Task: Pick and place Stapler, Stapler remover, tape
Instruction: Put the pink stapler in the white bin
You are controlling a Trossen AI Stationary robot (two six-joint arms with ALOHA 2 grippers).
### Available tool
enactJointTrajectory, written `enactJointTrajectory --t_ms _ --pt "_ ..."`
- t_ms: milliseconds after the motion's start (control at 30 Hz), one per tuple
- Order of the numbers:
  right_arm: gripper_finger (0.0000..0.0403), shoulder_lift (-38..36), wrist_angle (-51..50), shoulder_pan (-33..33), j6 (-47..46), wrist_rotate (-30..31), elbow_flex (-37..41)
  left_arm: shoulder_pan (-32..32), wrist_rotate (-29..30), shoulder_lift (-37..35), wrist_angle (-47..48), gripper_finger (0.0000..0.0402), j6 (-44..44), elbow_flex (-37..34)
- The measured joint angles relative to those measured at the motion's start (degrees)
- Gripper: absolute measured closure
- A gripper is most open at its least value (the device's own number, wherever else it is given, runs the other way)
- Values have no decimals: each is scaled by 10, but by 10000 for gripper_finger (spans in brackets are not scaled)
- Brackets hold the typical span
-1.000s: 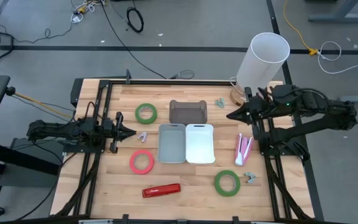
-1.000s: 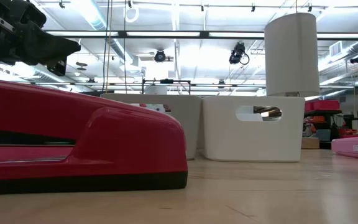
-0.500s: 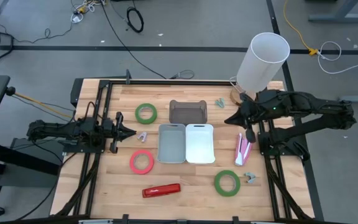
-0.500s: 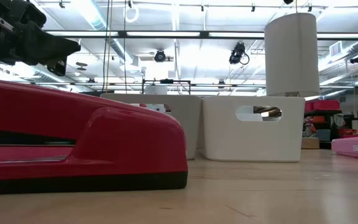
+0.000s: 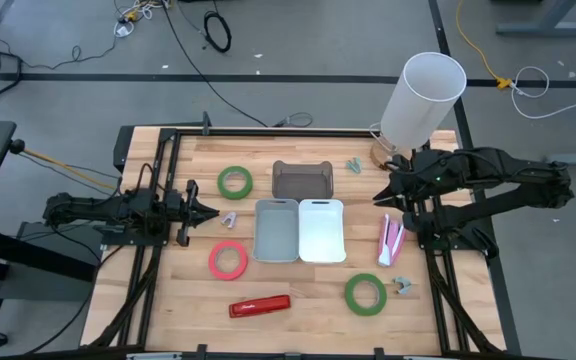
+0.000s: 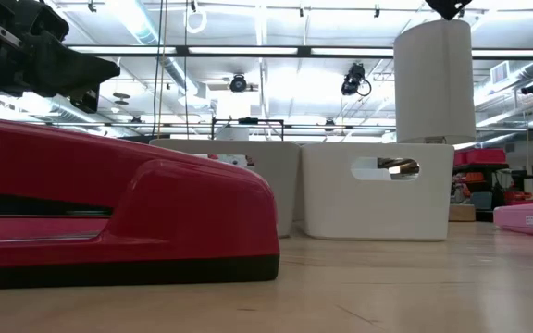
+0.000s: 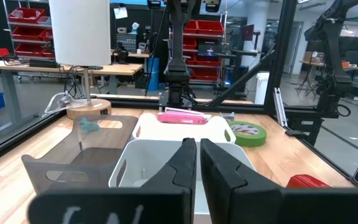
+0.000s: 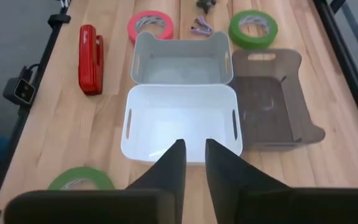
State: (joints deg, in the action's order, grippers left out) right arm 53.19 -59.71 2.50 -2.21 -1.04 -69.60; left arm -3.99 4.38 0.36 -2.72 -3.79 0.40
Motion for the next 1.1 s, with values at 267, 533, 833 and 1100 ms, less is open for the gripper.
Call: enactJointTrajectory --t_ms 267,533,833,1100 --pt "294 2 -16 0 3 0 0 0 0 0 0 374 0 0" --pt "266 2 -58 0 12 0 0 0 0 0 0 374 0 0" --pt "256 6 -65 0 48 0 33 0 0 0 0 374 0 0" --pt "256 6 -63 0 25 -20 127 0 0 0 0 374 0 0"
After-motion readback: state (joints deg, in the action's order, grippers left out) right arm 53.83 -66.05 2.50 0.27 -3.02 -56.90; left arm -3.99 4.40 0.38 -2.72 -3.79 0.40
